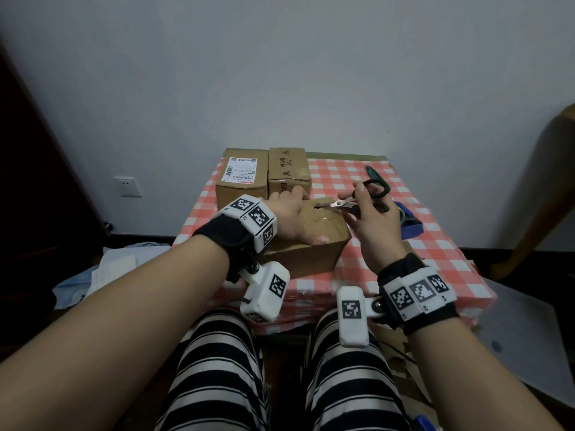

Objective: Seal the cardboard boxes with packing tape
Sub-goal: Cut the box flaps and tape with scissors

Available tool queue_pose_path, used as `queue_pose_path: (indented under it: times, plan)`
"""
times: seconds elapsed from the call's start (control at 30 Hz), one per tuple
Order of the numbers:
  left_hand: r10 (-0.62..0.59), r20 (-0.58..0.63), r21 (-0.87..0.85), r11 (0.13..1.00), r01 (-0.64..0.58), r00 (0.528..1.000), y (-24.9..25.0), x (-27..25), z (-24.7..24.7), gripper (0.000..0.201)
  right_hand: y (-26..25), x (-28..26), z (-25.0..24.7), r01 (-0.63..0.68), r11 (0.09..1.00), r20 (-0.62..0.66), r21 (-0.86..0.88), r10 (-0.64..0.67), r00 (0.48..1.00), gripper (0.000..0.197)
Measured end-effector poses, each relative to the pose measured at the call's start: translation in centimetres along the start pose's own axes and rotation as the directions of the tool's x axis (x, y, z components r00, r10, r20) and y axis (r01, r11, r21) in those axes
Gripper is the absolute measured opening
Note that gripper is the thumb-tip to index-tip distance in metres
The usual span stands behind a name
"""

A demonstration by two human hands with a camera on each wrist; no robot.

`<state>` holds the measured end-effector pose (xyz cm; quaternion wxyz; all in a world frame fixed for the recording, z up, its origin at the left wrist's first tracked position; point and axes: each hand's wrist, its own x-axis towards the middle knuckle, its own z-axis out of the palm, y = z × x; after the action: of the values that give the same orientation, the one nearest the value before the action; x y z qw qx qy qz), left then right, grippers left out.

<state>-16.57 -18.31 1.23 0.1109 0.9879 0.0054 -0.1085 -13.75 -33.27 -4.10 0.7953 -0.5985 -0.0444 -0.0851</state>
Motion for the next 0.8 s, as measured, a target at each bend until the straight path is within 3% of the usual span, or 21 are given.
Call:
queue_pose_path:
  times: [0.27,0.43,0.57,0.8]
  plan:
    - [-0.012,0.020,-0.010,1.000,0.012,1.000,0.0,0.1,-0.1,0.092,0.9,0.5,-0.6,-0.171,0.965,0.011,0.200,0.172,0.985,0.015]
    - [-0.013,0.027,-0.014,1.000,0.013,1.000,0.0,-0.1,-0.2,0.091,1.8,1.5,-1.1,-0.283,0.934,0.042,0.216,0.281,0.959,0.032]
    - [-0.009,0.012,-0.009,1.000,0.009,1.000,0.2,-0.3,-0.1,0.090,2.1,2.0,-1.6,-0.334,0.899,0.091,0.282,0.322,0.942,0.019]
    - [-0.016,0.021,-0.015,1.000,0.016,1.000,0.3,-0.5,-0.2,0.090,2.2,2.1,-1.6,-0.414,0.839,0.084,0.352,0.413,0.907,0.016]
